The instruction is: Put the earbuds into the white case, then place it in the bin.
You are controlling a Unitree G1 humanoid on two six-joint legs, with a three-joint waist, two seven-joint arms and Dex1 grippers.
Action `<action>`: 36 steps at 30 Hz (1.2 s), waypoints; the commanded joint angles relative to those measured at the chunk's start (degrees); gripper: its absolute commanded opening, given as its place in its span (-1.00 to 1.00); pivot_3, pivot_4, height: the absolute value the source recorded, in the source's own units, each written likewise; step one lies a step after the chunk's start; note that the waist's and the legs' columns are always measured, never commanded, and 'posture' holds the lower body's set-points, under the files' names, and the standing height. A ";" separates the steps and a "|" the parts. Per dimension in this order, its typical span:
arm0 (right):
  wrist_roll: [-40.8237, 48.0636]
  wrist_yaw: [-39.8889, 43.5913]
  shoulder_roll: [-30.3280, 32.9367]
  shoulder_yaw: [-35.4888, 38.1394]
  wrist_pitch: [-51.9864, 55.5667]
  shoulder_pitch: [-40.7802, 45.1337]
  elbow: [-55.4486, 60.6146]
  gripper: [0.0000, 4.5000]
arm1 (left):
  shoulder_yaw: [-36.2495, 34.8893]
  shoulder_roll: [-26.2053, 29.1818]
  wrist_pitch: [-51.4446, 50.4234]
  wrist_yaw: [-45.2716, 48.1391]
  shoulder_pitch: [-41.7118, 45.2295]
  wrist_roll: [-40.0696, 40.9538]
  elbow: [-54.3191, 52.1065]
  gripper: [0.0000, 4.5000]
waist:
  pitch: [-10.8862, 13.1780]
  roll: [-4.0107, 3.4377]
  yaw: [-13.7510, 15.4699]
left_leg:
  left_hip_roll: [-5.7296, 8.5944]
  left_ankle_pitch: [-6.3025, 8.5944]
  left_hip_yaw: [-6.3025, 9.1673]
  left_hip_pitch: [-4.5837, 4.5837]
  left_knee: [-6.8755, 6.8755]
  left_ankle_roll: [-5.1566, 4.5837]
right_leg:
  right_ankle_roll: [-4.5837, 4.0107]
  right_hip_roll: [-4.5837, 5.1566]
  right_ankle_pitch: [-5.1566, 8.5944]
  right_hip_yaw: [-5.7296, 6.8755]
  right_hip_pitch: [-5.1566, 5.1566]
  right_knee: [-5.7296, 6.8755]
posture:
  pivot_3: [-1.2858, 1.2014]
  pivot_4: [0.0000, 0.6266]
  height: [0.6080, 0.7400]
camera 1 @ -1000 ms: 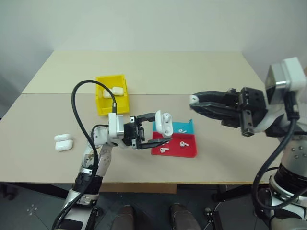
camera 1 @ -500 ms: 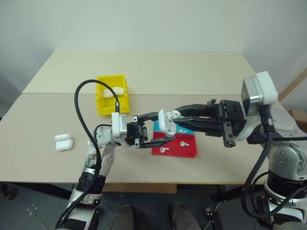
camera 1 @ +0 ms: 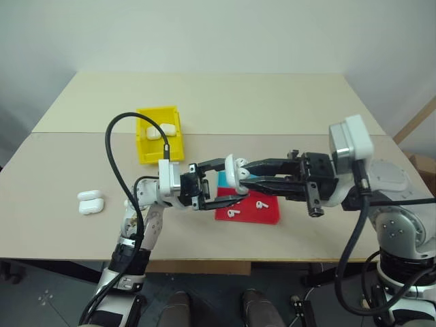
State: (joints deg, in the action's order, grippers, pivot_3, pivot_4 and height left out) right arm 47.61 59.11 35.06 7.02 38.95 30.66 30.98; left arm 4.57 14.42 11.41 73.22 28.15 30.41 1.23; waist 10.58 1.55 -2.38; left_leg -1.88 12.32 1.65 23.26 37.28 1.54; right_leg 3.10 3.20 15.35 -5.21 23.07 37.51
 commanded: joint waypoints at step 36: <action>-4.19 0.83 2.13 -3.32 -10.33 -3.97 0.75 0.37 | -0.26 0.19 1.21 0.00 0.91 -0.33 0.44 0.22 | 0.00 0.00 0.02 | 0.00 0.00 0.00 0.00 0.01 0.00 | 0.00 0.00 0.00 0.00 0.00 0.00 | 0.03 -0.52 1.00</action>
State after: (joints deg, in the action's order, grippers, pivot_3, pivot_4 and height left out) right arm 43.51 59.73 36.61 2.94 30.22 26.59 30.64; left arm 4.50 14.69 12.14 73.21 28.17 29.37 2.32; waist 10.58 1.55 -2.37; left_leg -1.87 12.32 1.65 23.26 37.29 1.54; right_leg 3.11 3.20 15.35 -5.21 23.06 37.51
